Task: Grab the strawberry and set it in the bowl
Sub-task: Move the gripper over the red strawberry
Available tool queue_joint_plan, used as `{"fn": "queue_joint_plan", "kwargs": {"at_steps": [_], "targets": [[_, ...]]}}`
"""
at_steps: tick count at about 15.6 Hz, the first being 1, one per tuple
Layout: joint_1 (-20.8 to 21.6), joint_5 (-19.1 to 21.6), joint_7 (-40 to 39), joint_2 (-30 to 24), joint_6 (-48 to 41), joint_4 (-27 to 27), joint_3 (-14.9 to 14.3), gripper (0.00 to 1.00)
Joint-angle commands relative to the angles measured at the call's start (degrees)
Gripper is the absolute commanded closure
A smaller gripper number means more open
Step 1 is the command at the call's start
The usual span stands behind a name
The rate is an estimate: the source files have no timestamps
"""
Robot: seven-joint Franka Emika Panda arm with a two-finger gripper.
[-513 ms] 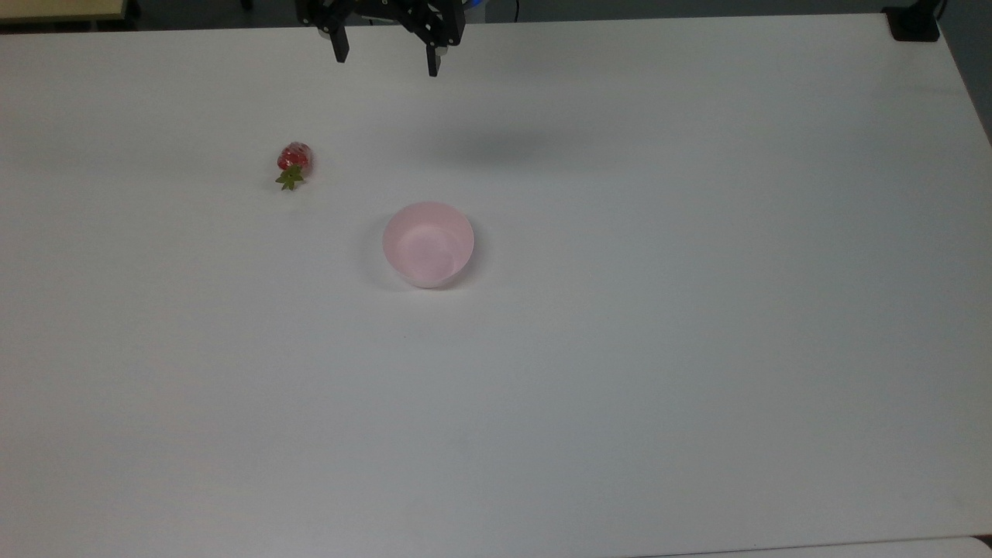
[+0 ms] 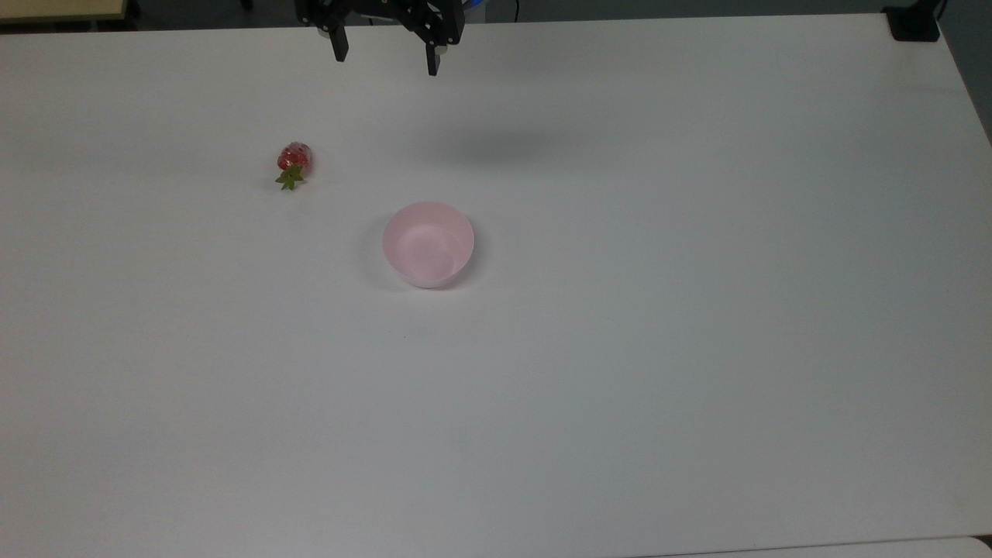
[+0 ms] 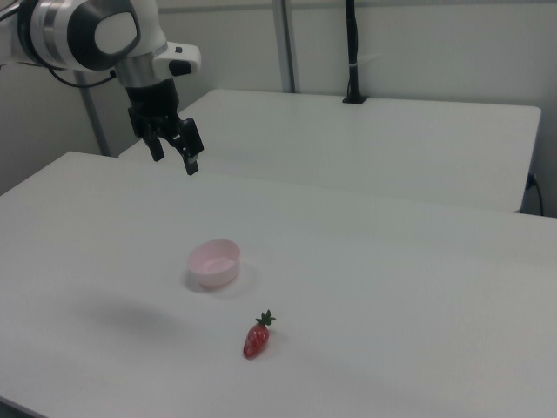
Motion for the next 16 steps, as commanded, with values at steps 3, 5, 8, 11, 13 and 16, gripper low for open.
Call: {"fn": "queue_joint_plan", "kwargs": {"at_steps": [3,5,8,11,13,16], "targets": [[1.05,-0.28,-1.40,-0.64,0.21,-0.05,-1.19,0.00],[0.79,-0.81,-7.07,-0.73,-1.71,-0.14,-1.63,0.00],[-0.35,-6.06,-22.36,-0.73,-8.12,-1.54,-2.77,0.00],[-2.02,-11.25,-23.81,-0.47,-7.79,-8.29,-2.95,0.00],[-3.86,-12.15,-20.68,-0.82,-1.15,-15.04,-4.35,0.00],[-4.31,-13.11,-8.11,0.32,12.30,-23.67,-5.23,0.00]]}}
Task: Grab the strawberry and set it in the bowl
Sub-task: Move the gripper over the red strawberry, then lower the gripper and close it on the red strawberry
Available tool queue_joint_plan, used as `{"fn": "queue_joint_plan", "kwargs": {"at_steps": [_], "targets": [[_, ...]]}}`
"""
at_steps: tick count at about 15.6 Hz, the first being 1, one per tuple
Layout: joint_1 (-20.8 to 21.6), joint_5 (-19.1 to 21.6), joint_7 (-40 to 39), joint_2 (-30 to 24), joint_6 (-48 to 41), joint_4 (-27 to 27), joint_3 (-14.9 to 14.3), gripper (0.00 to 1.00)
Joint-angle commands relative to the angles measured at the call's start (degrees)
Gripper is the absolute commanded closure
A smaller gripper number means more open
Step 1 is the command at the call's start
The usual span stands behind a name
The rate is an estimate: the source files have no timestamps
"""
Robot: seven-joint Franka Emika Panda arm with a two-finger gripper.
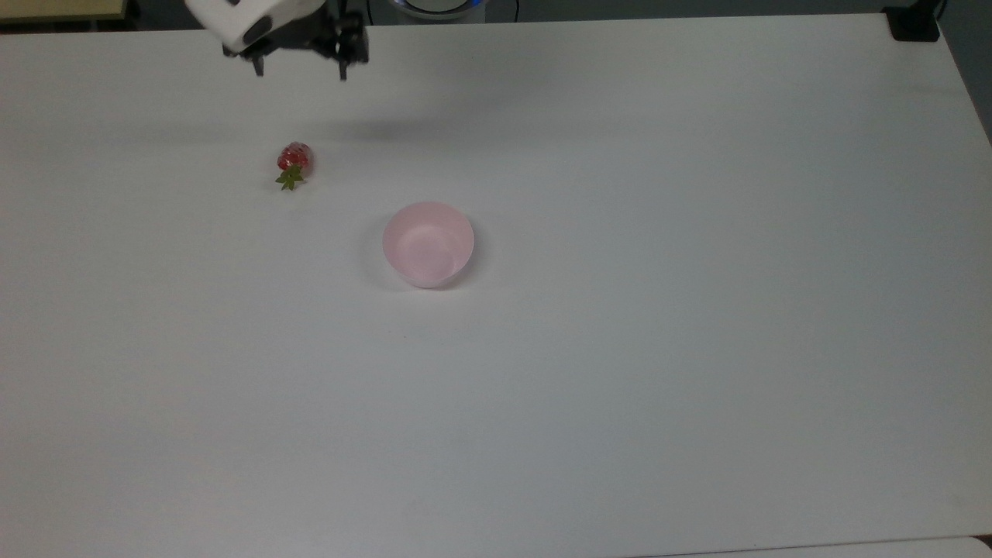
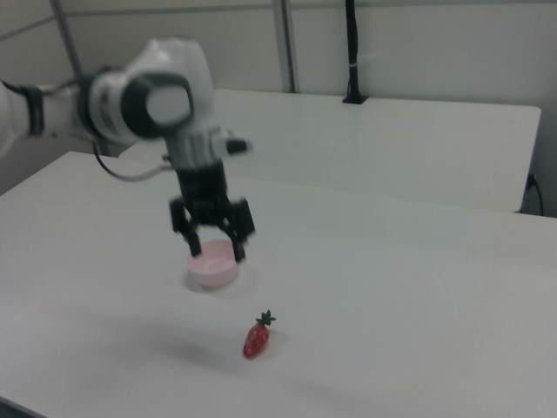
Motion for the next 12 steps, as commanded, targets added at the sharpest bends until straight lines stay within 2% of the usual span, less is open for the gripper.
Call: {"fn": "queue_joint_plan", "kwargs": {"at_steps": [1,4,5,7,9,11,12], "targets": [[-0.53,-2.57,10.04,0.15,14.91,-11.17,-0.86,0.00],[-2.99,-3.11,10.05,2.44,17.31,-11.71,-0.95,0.00],[-3.60,-3.11,10.05,3.40,17.40,-11.71,-0.95,0.07],[-3.87,-3.02,10.74,6.04,19.41,-11.71,-0.95,0.09],[-4.05,-3.02,11.45,8.76,21.70,-11.71,-0.95,0.08],[-4.57,-3.02,11.89,10.35,23.55,-11.71,-0.95,0.00],[-4.49,-3.02,11.89,10.88,23.64,-11.71,-0.95,0.00]]}}
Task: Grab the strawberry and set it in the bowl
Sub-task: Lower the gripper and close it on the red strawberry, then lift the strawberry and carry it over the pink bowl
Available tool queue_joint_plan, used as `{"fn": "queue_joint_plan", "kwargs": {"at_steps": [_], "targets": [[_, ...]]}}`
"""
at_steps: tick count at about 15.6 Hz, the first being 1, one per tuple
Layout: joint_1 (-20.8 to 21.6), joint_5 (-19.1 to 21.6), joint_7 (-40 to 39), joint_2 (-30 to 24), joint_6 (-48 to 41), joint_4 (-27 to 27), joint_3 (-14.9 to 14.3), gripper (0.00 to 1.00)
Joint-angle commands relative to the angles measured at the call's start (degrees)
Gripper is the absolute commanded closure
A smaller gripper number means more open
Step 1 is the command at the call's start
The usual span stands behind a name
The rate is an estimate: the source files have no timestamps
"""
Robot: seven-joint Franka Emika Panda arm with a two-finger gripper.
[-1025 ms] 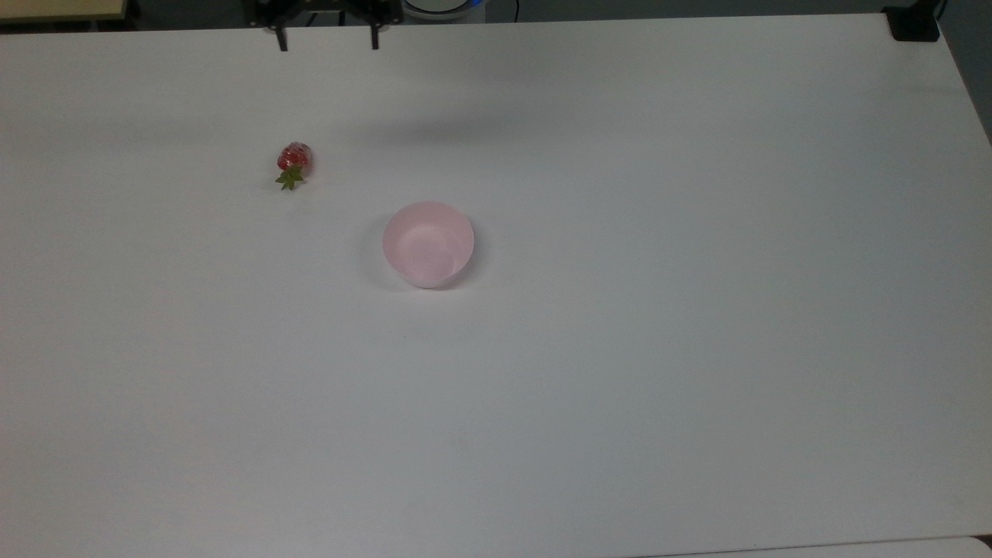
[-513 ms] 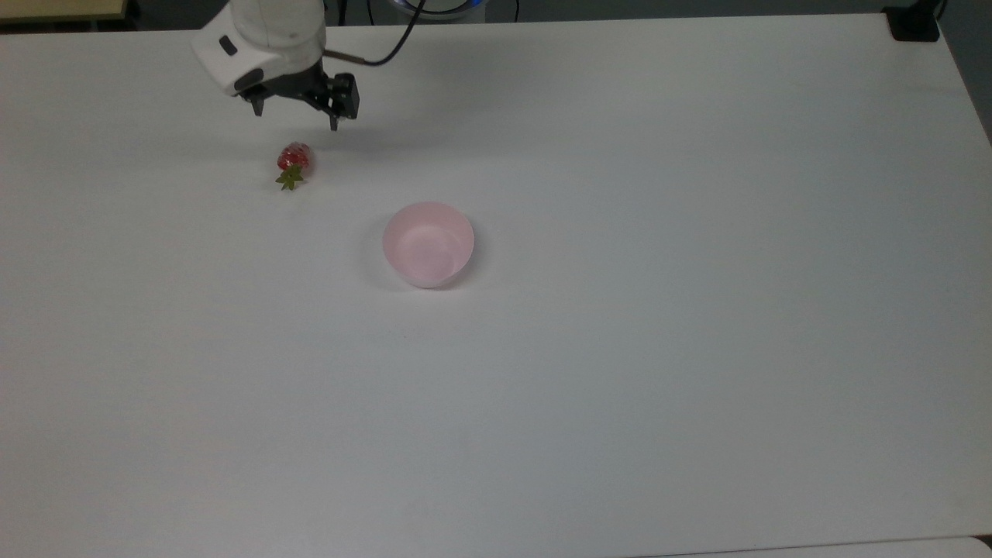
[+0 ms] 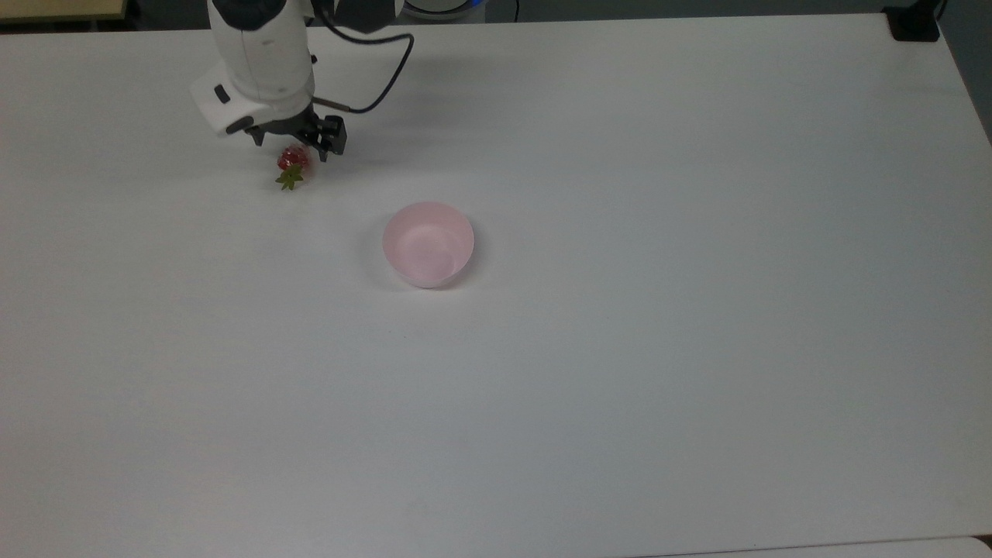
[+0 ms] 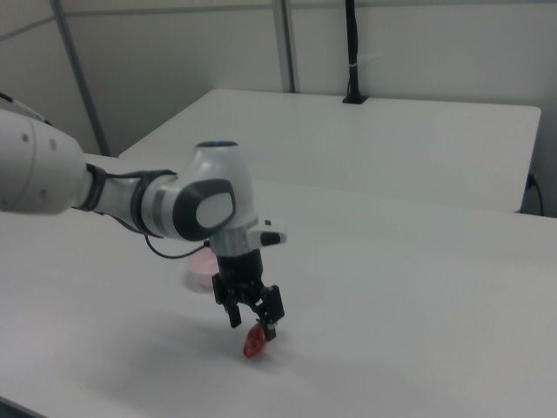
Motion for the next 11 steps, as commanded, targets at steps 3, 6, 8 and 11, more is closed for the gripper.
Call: {"fn": "queue_joint_plan", "kwargs": {"at_steps": [3,6,8,11], "targets": [[0.04,-0.85,1.66,2.66,2.54,-0.35,-0.11,0.18],[-0.22,-0.24,1.66,2.40,2.54,-0.09,-0.11,0.62],[-0.57,-0.15,1.66,2.31,2.54,0.00,-0.11,0.67],[-0.57,-0.06,1.57,1.87,2.10,0.52,-0.11,0.68]]}}
